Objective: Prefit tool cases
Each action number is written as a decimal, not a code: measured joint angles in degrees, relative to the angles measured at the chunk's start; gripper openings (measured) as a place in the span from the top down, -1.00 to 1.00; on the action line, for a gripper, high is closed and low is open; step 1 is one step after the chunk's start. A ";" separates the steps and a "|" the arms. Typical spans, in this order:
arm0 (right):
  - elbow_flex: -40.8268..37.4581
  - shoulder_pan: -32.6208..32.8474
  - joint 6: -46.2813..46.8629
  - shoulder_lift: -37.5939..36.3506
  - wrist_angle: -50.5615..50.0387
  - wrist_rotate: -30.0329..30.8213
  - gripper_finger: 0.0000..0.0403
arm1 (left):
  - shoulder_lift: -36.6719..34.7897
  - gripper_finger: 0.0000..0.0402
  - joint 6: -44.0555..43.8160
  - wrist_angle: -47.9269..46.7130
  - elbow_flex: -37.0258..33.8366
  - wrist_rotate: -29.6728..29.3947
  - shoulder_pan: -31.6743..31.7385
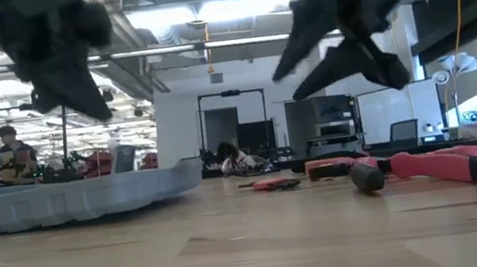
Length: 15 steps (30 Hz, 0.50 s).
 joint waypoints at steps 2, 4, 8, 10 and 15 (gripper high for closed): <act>3.74 -2.54 -7.98 -0.04 -5.43 -3.40 0.81 | -1.91 1.00 1.31 0.10 0.04 -1.88 -2.11; 8.10 -5.04 -13.19 -0.04 -14.85 -4.13 0.95 | -3.34 1.00 1.07 -0.63 0.04 -4.59 -4.16; 14.12 -10.30 -20.40 3.24 -25.69 -5.95 0.99 | -4.78 1.00 -1.66 -2.03 0.04 -9.38 -6.89; 15.54 -12.15 -22.21 5.61 -25.21 -8.74 0.99 | -4.78 1.00 -2.43 -2.19 0.04 -10.19 -7.58; 16.75 -12.33 -25.98 12.39 -24.39 -15.14 1.00 | -4.76 1.00 -3.60 -3.10 0.04 -10.40 -8.43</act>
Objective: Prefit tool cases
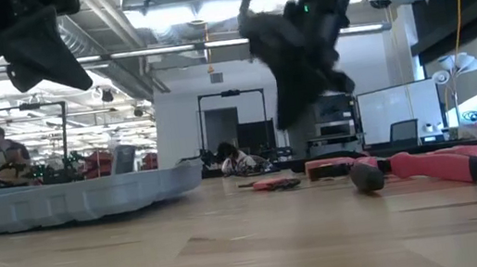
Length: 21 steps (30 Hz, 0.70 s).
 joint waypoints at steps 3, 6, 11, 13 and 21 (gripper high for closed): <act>0.00 0.99 -2.76 1.86 -2.21 -0.35 1.00 | 0.00 1.00 -0.08 0.01 0.02 0.01 -0.24; 0.08 1.77 -5.25 2.82 -3.83 0.65 1.00 | 0.03 1.00 -0.16 -0.08 0.02 0.02 -0.43; 0.04 1.78 -6.02 5.25 -1.69 0.59 1.00 | 0.05 1.00 -0.76 -0.18 0.02 0.13 -0.45; 0.07 1.78 -5.60 5.85 0.05 0.43 1.00 | 0.05 1.00 -1.19 -0.16 0.02 0.21 -0.45; 0.05 2.79 -3.73 6.26 0.67 -0.39 1.00 | 0.05 1.00 -1.67 -0.25 0.02 0.70 -1.87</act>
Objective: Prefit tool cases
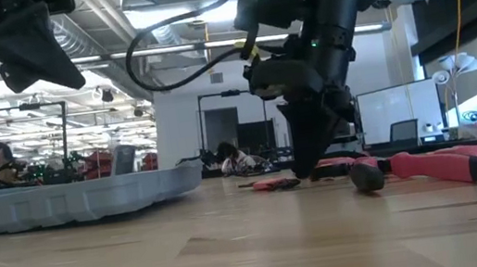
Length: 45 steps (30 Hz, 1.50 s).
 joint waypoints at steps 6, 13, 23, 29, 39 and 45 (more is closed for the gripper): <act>-0.22 2.84 4.46 0.32 0.40 1.32 1.00 | 0.00 1.00 -0.10 -1.17 -0.39 0.00 -1.17; 0.08 4.07 8.12 -0.30 0.31 3.13 1.00 | 0.02 1.00 -0.86 -0.47 -1.01 0.00 -1.39; 1.44 -0.89 6.49 0.98 -0.45 2.98 1.00 | 0.02 1.00 0.42 -0.72 -1.03 0.01 -1.79; 1.53 -0.31 6.63 2.58 0.55 0.63 1.00 | 0.02 1.00 0.15 -1.07 -1.07 0.02 -2.90; 1.44 4.75 14.52 2.60 0.79 0.87 1.00 | 0.02 1.00 0.20 -1.24 -1.11 0.00 -3.44; 1.33 5.85 19.83 2.73 5.56 0.01 1.00 | 0.02 1.00 0.82 -1.19 -1.14 0.00 -3.44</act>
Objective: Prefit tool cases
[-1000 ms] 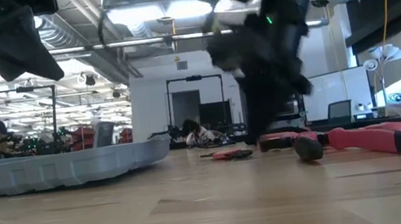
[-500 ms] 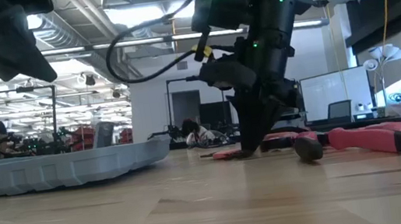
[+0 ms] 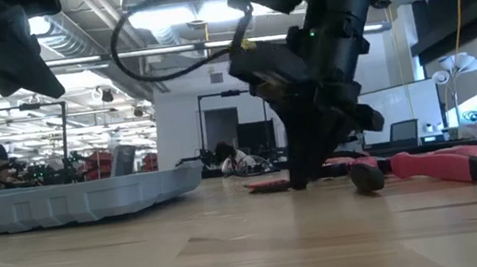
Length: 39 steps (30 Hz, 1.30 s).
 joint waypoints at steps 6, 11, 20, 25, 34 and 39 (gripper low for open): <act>0.05 -0.22 1.34 -0.31 4.00 0.11 1.00 | 0.00 1.00 0.65 0.07 0.00 0.49 -0.02; 2.68 0.73 -2.49 -4.72 -1.58 -4.89 1.00 | 0.00 1.00 1.60 -0.04 -0.02 1.40 -0.93; 2.56 -7.80 -6.72 -12.60 -18.23 1.19 1.00 | 0.00 1.00 2.75 -0.06 -0.26 1.46 -1.64; 0.07 -10.86 -9.68 -12.28 -18.45 -2.63 1.00 | 0.00 1.00 2.67 0.00 -0.26 1.46 -1.90; -4.78 -10.47 -7.08 -11.13 -14.75 -2.14 1.00 | 0.00 1.00 2.65 -0.02 -0.26 1.46 -1.99; -5.01 -9.89 -6.05 -9.40 -11.08 -1.26 1.00 | -0.02 1.00 2.02 -0.01 -0.26 1.43 -1.99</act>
